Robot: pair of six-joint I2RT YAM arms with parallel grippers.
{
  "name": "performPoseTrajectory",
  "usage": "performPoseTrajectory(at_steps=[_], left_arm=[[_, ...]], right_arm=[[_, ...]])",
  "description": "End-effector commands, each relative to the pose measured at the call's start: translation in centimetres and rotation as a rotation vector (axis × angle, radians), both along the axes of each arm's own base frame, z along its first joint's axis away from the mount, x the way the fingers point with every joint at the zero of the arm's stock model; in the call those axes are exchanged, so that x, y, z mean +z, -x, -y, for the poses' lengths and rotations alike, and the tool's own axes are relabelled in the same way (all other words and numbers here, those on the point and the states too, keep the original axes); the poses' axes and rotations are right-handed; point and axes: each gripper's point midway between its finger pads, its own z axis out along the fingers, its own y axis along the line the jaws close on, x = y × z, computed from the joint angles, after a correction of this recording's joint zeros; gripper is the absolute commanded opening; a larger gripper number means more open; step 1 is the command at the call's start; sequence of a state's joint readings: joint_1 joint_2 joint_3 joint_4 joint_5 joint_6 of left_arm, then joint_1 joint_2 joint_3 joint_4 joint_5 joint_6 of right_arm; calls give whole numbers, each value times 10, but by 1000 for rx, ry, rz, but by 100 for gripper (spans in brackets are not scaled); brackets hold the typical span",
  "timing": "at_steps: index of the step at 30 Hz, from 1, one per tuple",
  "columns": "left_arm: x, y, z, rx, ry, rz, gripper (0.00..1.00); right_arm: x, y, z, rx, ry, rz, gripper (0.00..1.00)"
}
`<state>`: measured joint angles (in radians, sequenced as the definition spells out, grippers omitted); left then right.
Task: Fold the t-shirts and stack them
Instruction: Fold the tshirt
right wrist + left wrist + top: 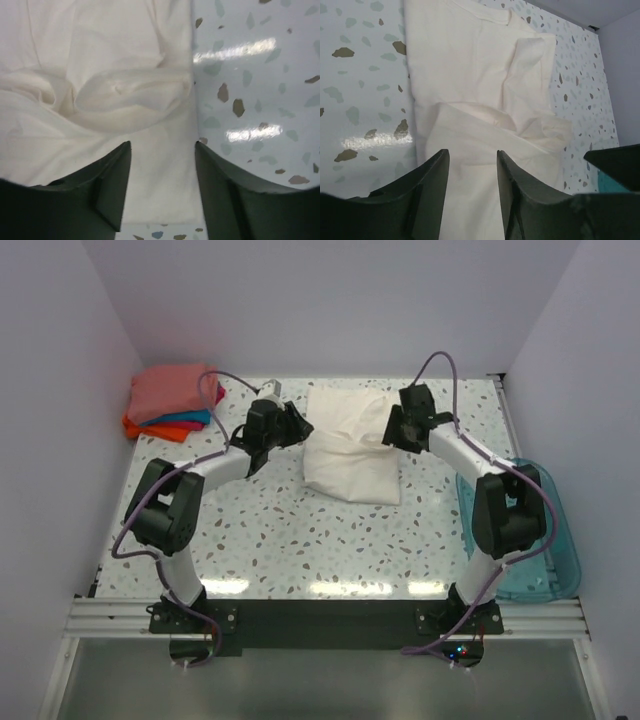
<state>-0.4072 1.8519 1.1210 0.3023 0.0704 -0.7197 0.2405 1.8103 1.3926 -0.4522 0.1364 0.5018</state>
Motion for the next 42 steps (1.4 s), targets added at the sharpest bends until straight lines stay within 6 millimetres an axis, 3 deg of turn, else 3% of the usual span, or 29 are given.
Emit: performPoseTrajectory(at_steps=[1, 3, 5, 8, 12, 13, 15, 16, 17, 19, 25, 30, 34, 36, 42], left_arm=[[29, 19, 11, -30, -34, 54, 47], [24, 35, 26, -68, -59, 39, 36], [22, 50, 41, -91, -88, 41, 28], [12, 60, 55, -118, -117, 33, 14], [-25, 71, 66, -148, -164, -46, 0], [-31, 71, 64, -140, -176, -57, 0], [-48, 75, 61, -132, -203, -88, 0], [-53, 76, 59, -128, -212, -100, 0], [-62, 81, 57, -132, -228, -119, 0], [-78, 89, 52, -130, -255, -154, 0], [-106, 116, 41, -128, -297, -206, 0], [-116, 124, 37, -121, -309, -221, 0], [-124, 139, 31, -126, -303, -241, 4], [-119, 144, 31, -126, -281, -229, 7], [-127, 178, 22, -152, -277, -252, 11]], right_arm=[[4, 31, -36, 91, 37, 34, 52], [-4, 40, -54, 134, 40, 32, 45], [-13, 44, -65, 158, 47, 20, 31], [-25, 36, -79, 186, 52, 3, 26], [-39, 15, -87, 197, 87, -26, 25], [-31, 6, -90, 200, 95, -15, 25], [-42, -5, -88, 187, 134, -31, 25], [-31, -16, -89, 182, 132, -10, 25], [-39, -22, -86, 172, 137, -26, 25], [-31, -34, -88, 168, 120, -14, 26], [-41, -55, -87, 163, 130, -43, 26], [-64, -52, -84, 165, 155, -89, 27], [-74, -38, -67, 142, 204, -127, 28], [-79, -29, -59, 134, 202, -140, 28], [-56, -27, -63, 188, 151, -100, 34]])
